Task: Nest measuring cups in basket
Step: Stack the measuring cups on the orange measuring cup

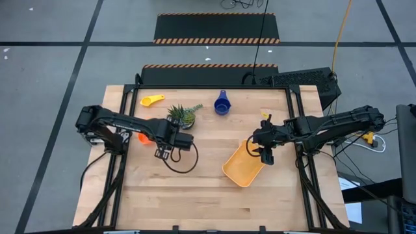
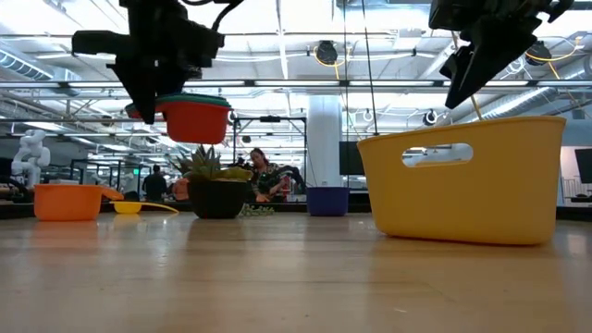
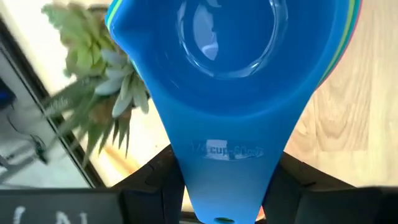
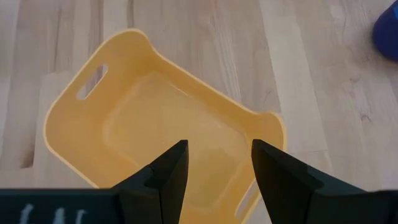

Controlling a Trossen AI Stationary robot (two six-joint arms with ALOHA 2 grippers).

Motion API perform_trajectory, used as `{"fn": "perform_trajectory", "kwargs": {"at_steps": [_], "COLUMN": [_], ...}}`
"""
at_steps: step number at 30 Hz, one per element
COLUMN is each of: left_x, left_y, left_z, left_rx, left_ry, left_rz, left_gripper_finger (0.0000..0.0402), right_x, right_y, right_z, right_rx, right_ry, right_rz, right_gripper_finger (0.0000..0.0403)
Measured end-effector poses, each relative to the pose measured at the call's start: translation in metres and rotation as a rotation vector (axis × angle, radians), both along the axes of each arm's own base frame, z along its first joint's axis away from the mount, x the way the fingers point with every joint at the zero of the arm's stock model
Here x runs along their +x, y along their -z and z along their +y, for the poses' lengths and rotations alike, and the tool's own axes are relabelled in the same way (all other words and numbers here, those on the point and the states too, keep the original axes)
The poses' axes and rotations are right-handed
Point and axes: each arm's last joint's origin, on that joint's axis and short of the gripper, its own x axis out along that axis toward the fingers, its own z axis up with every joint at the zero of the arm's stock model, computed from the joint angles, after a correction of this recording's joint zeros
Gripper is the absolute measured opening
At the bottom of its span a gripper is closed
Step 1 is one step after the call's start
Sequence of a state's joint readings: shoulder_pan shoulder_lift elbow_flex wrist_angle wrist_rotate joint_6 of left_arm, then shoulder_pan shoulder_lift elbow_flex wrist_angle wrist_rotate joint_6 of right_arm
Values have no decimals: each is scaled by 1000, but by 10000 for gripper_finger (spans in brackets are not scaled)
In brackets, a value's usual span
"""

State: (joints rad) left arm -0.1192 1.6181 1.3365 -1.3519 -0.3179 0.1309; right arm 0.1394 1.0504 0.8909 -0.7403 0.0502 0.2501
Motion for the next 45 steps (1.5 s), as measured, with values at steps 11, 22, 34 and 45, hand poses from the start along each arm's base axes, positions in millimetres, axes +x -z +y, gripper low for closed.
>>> {"fn": "perform_trajectory", "kwargs": {"at_steps": [11,22,34,45], "left_x": [-52,-81,-87,-95], "left_y": [23,18,16,13], "left_z": [9,15,20,21], "left_rx": [34,67,126,159], "left_ry": [-223,-198,-126,-141], "left_rz": [30,43,129,213], "left_gripper_finger": [159,159,158,158], "right_x": [-1,-1,-2,23], "right_y": [1,1,1,-27], "right_z": [0,0,1,22], "right_rx": [-3,-6,3,-23], "right_ry": [-2,-7,3,-216], "right_rz": [13,12,27,-400], "right_gripper_finger": [169,169,169,169]}}
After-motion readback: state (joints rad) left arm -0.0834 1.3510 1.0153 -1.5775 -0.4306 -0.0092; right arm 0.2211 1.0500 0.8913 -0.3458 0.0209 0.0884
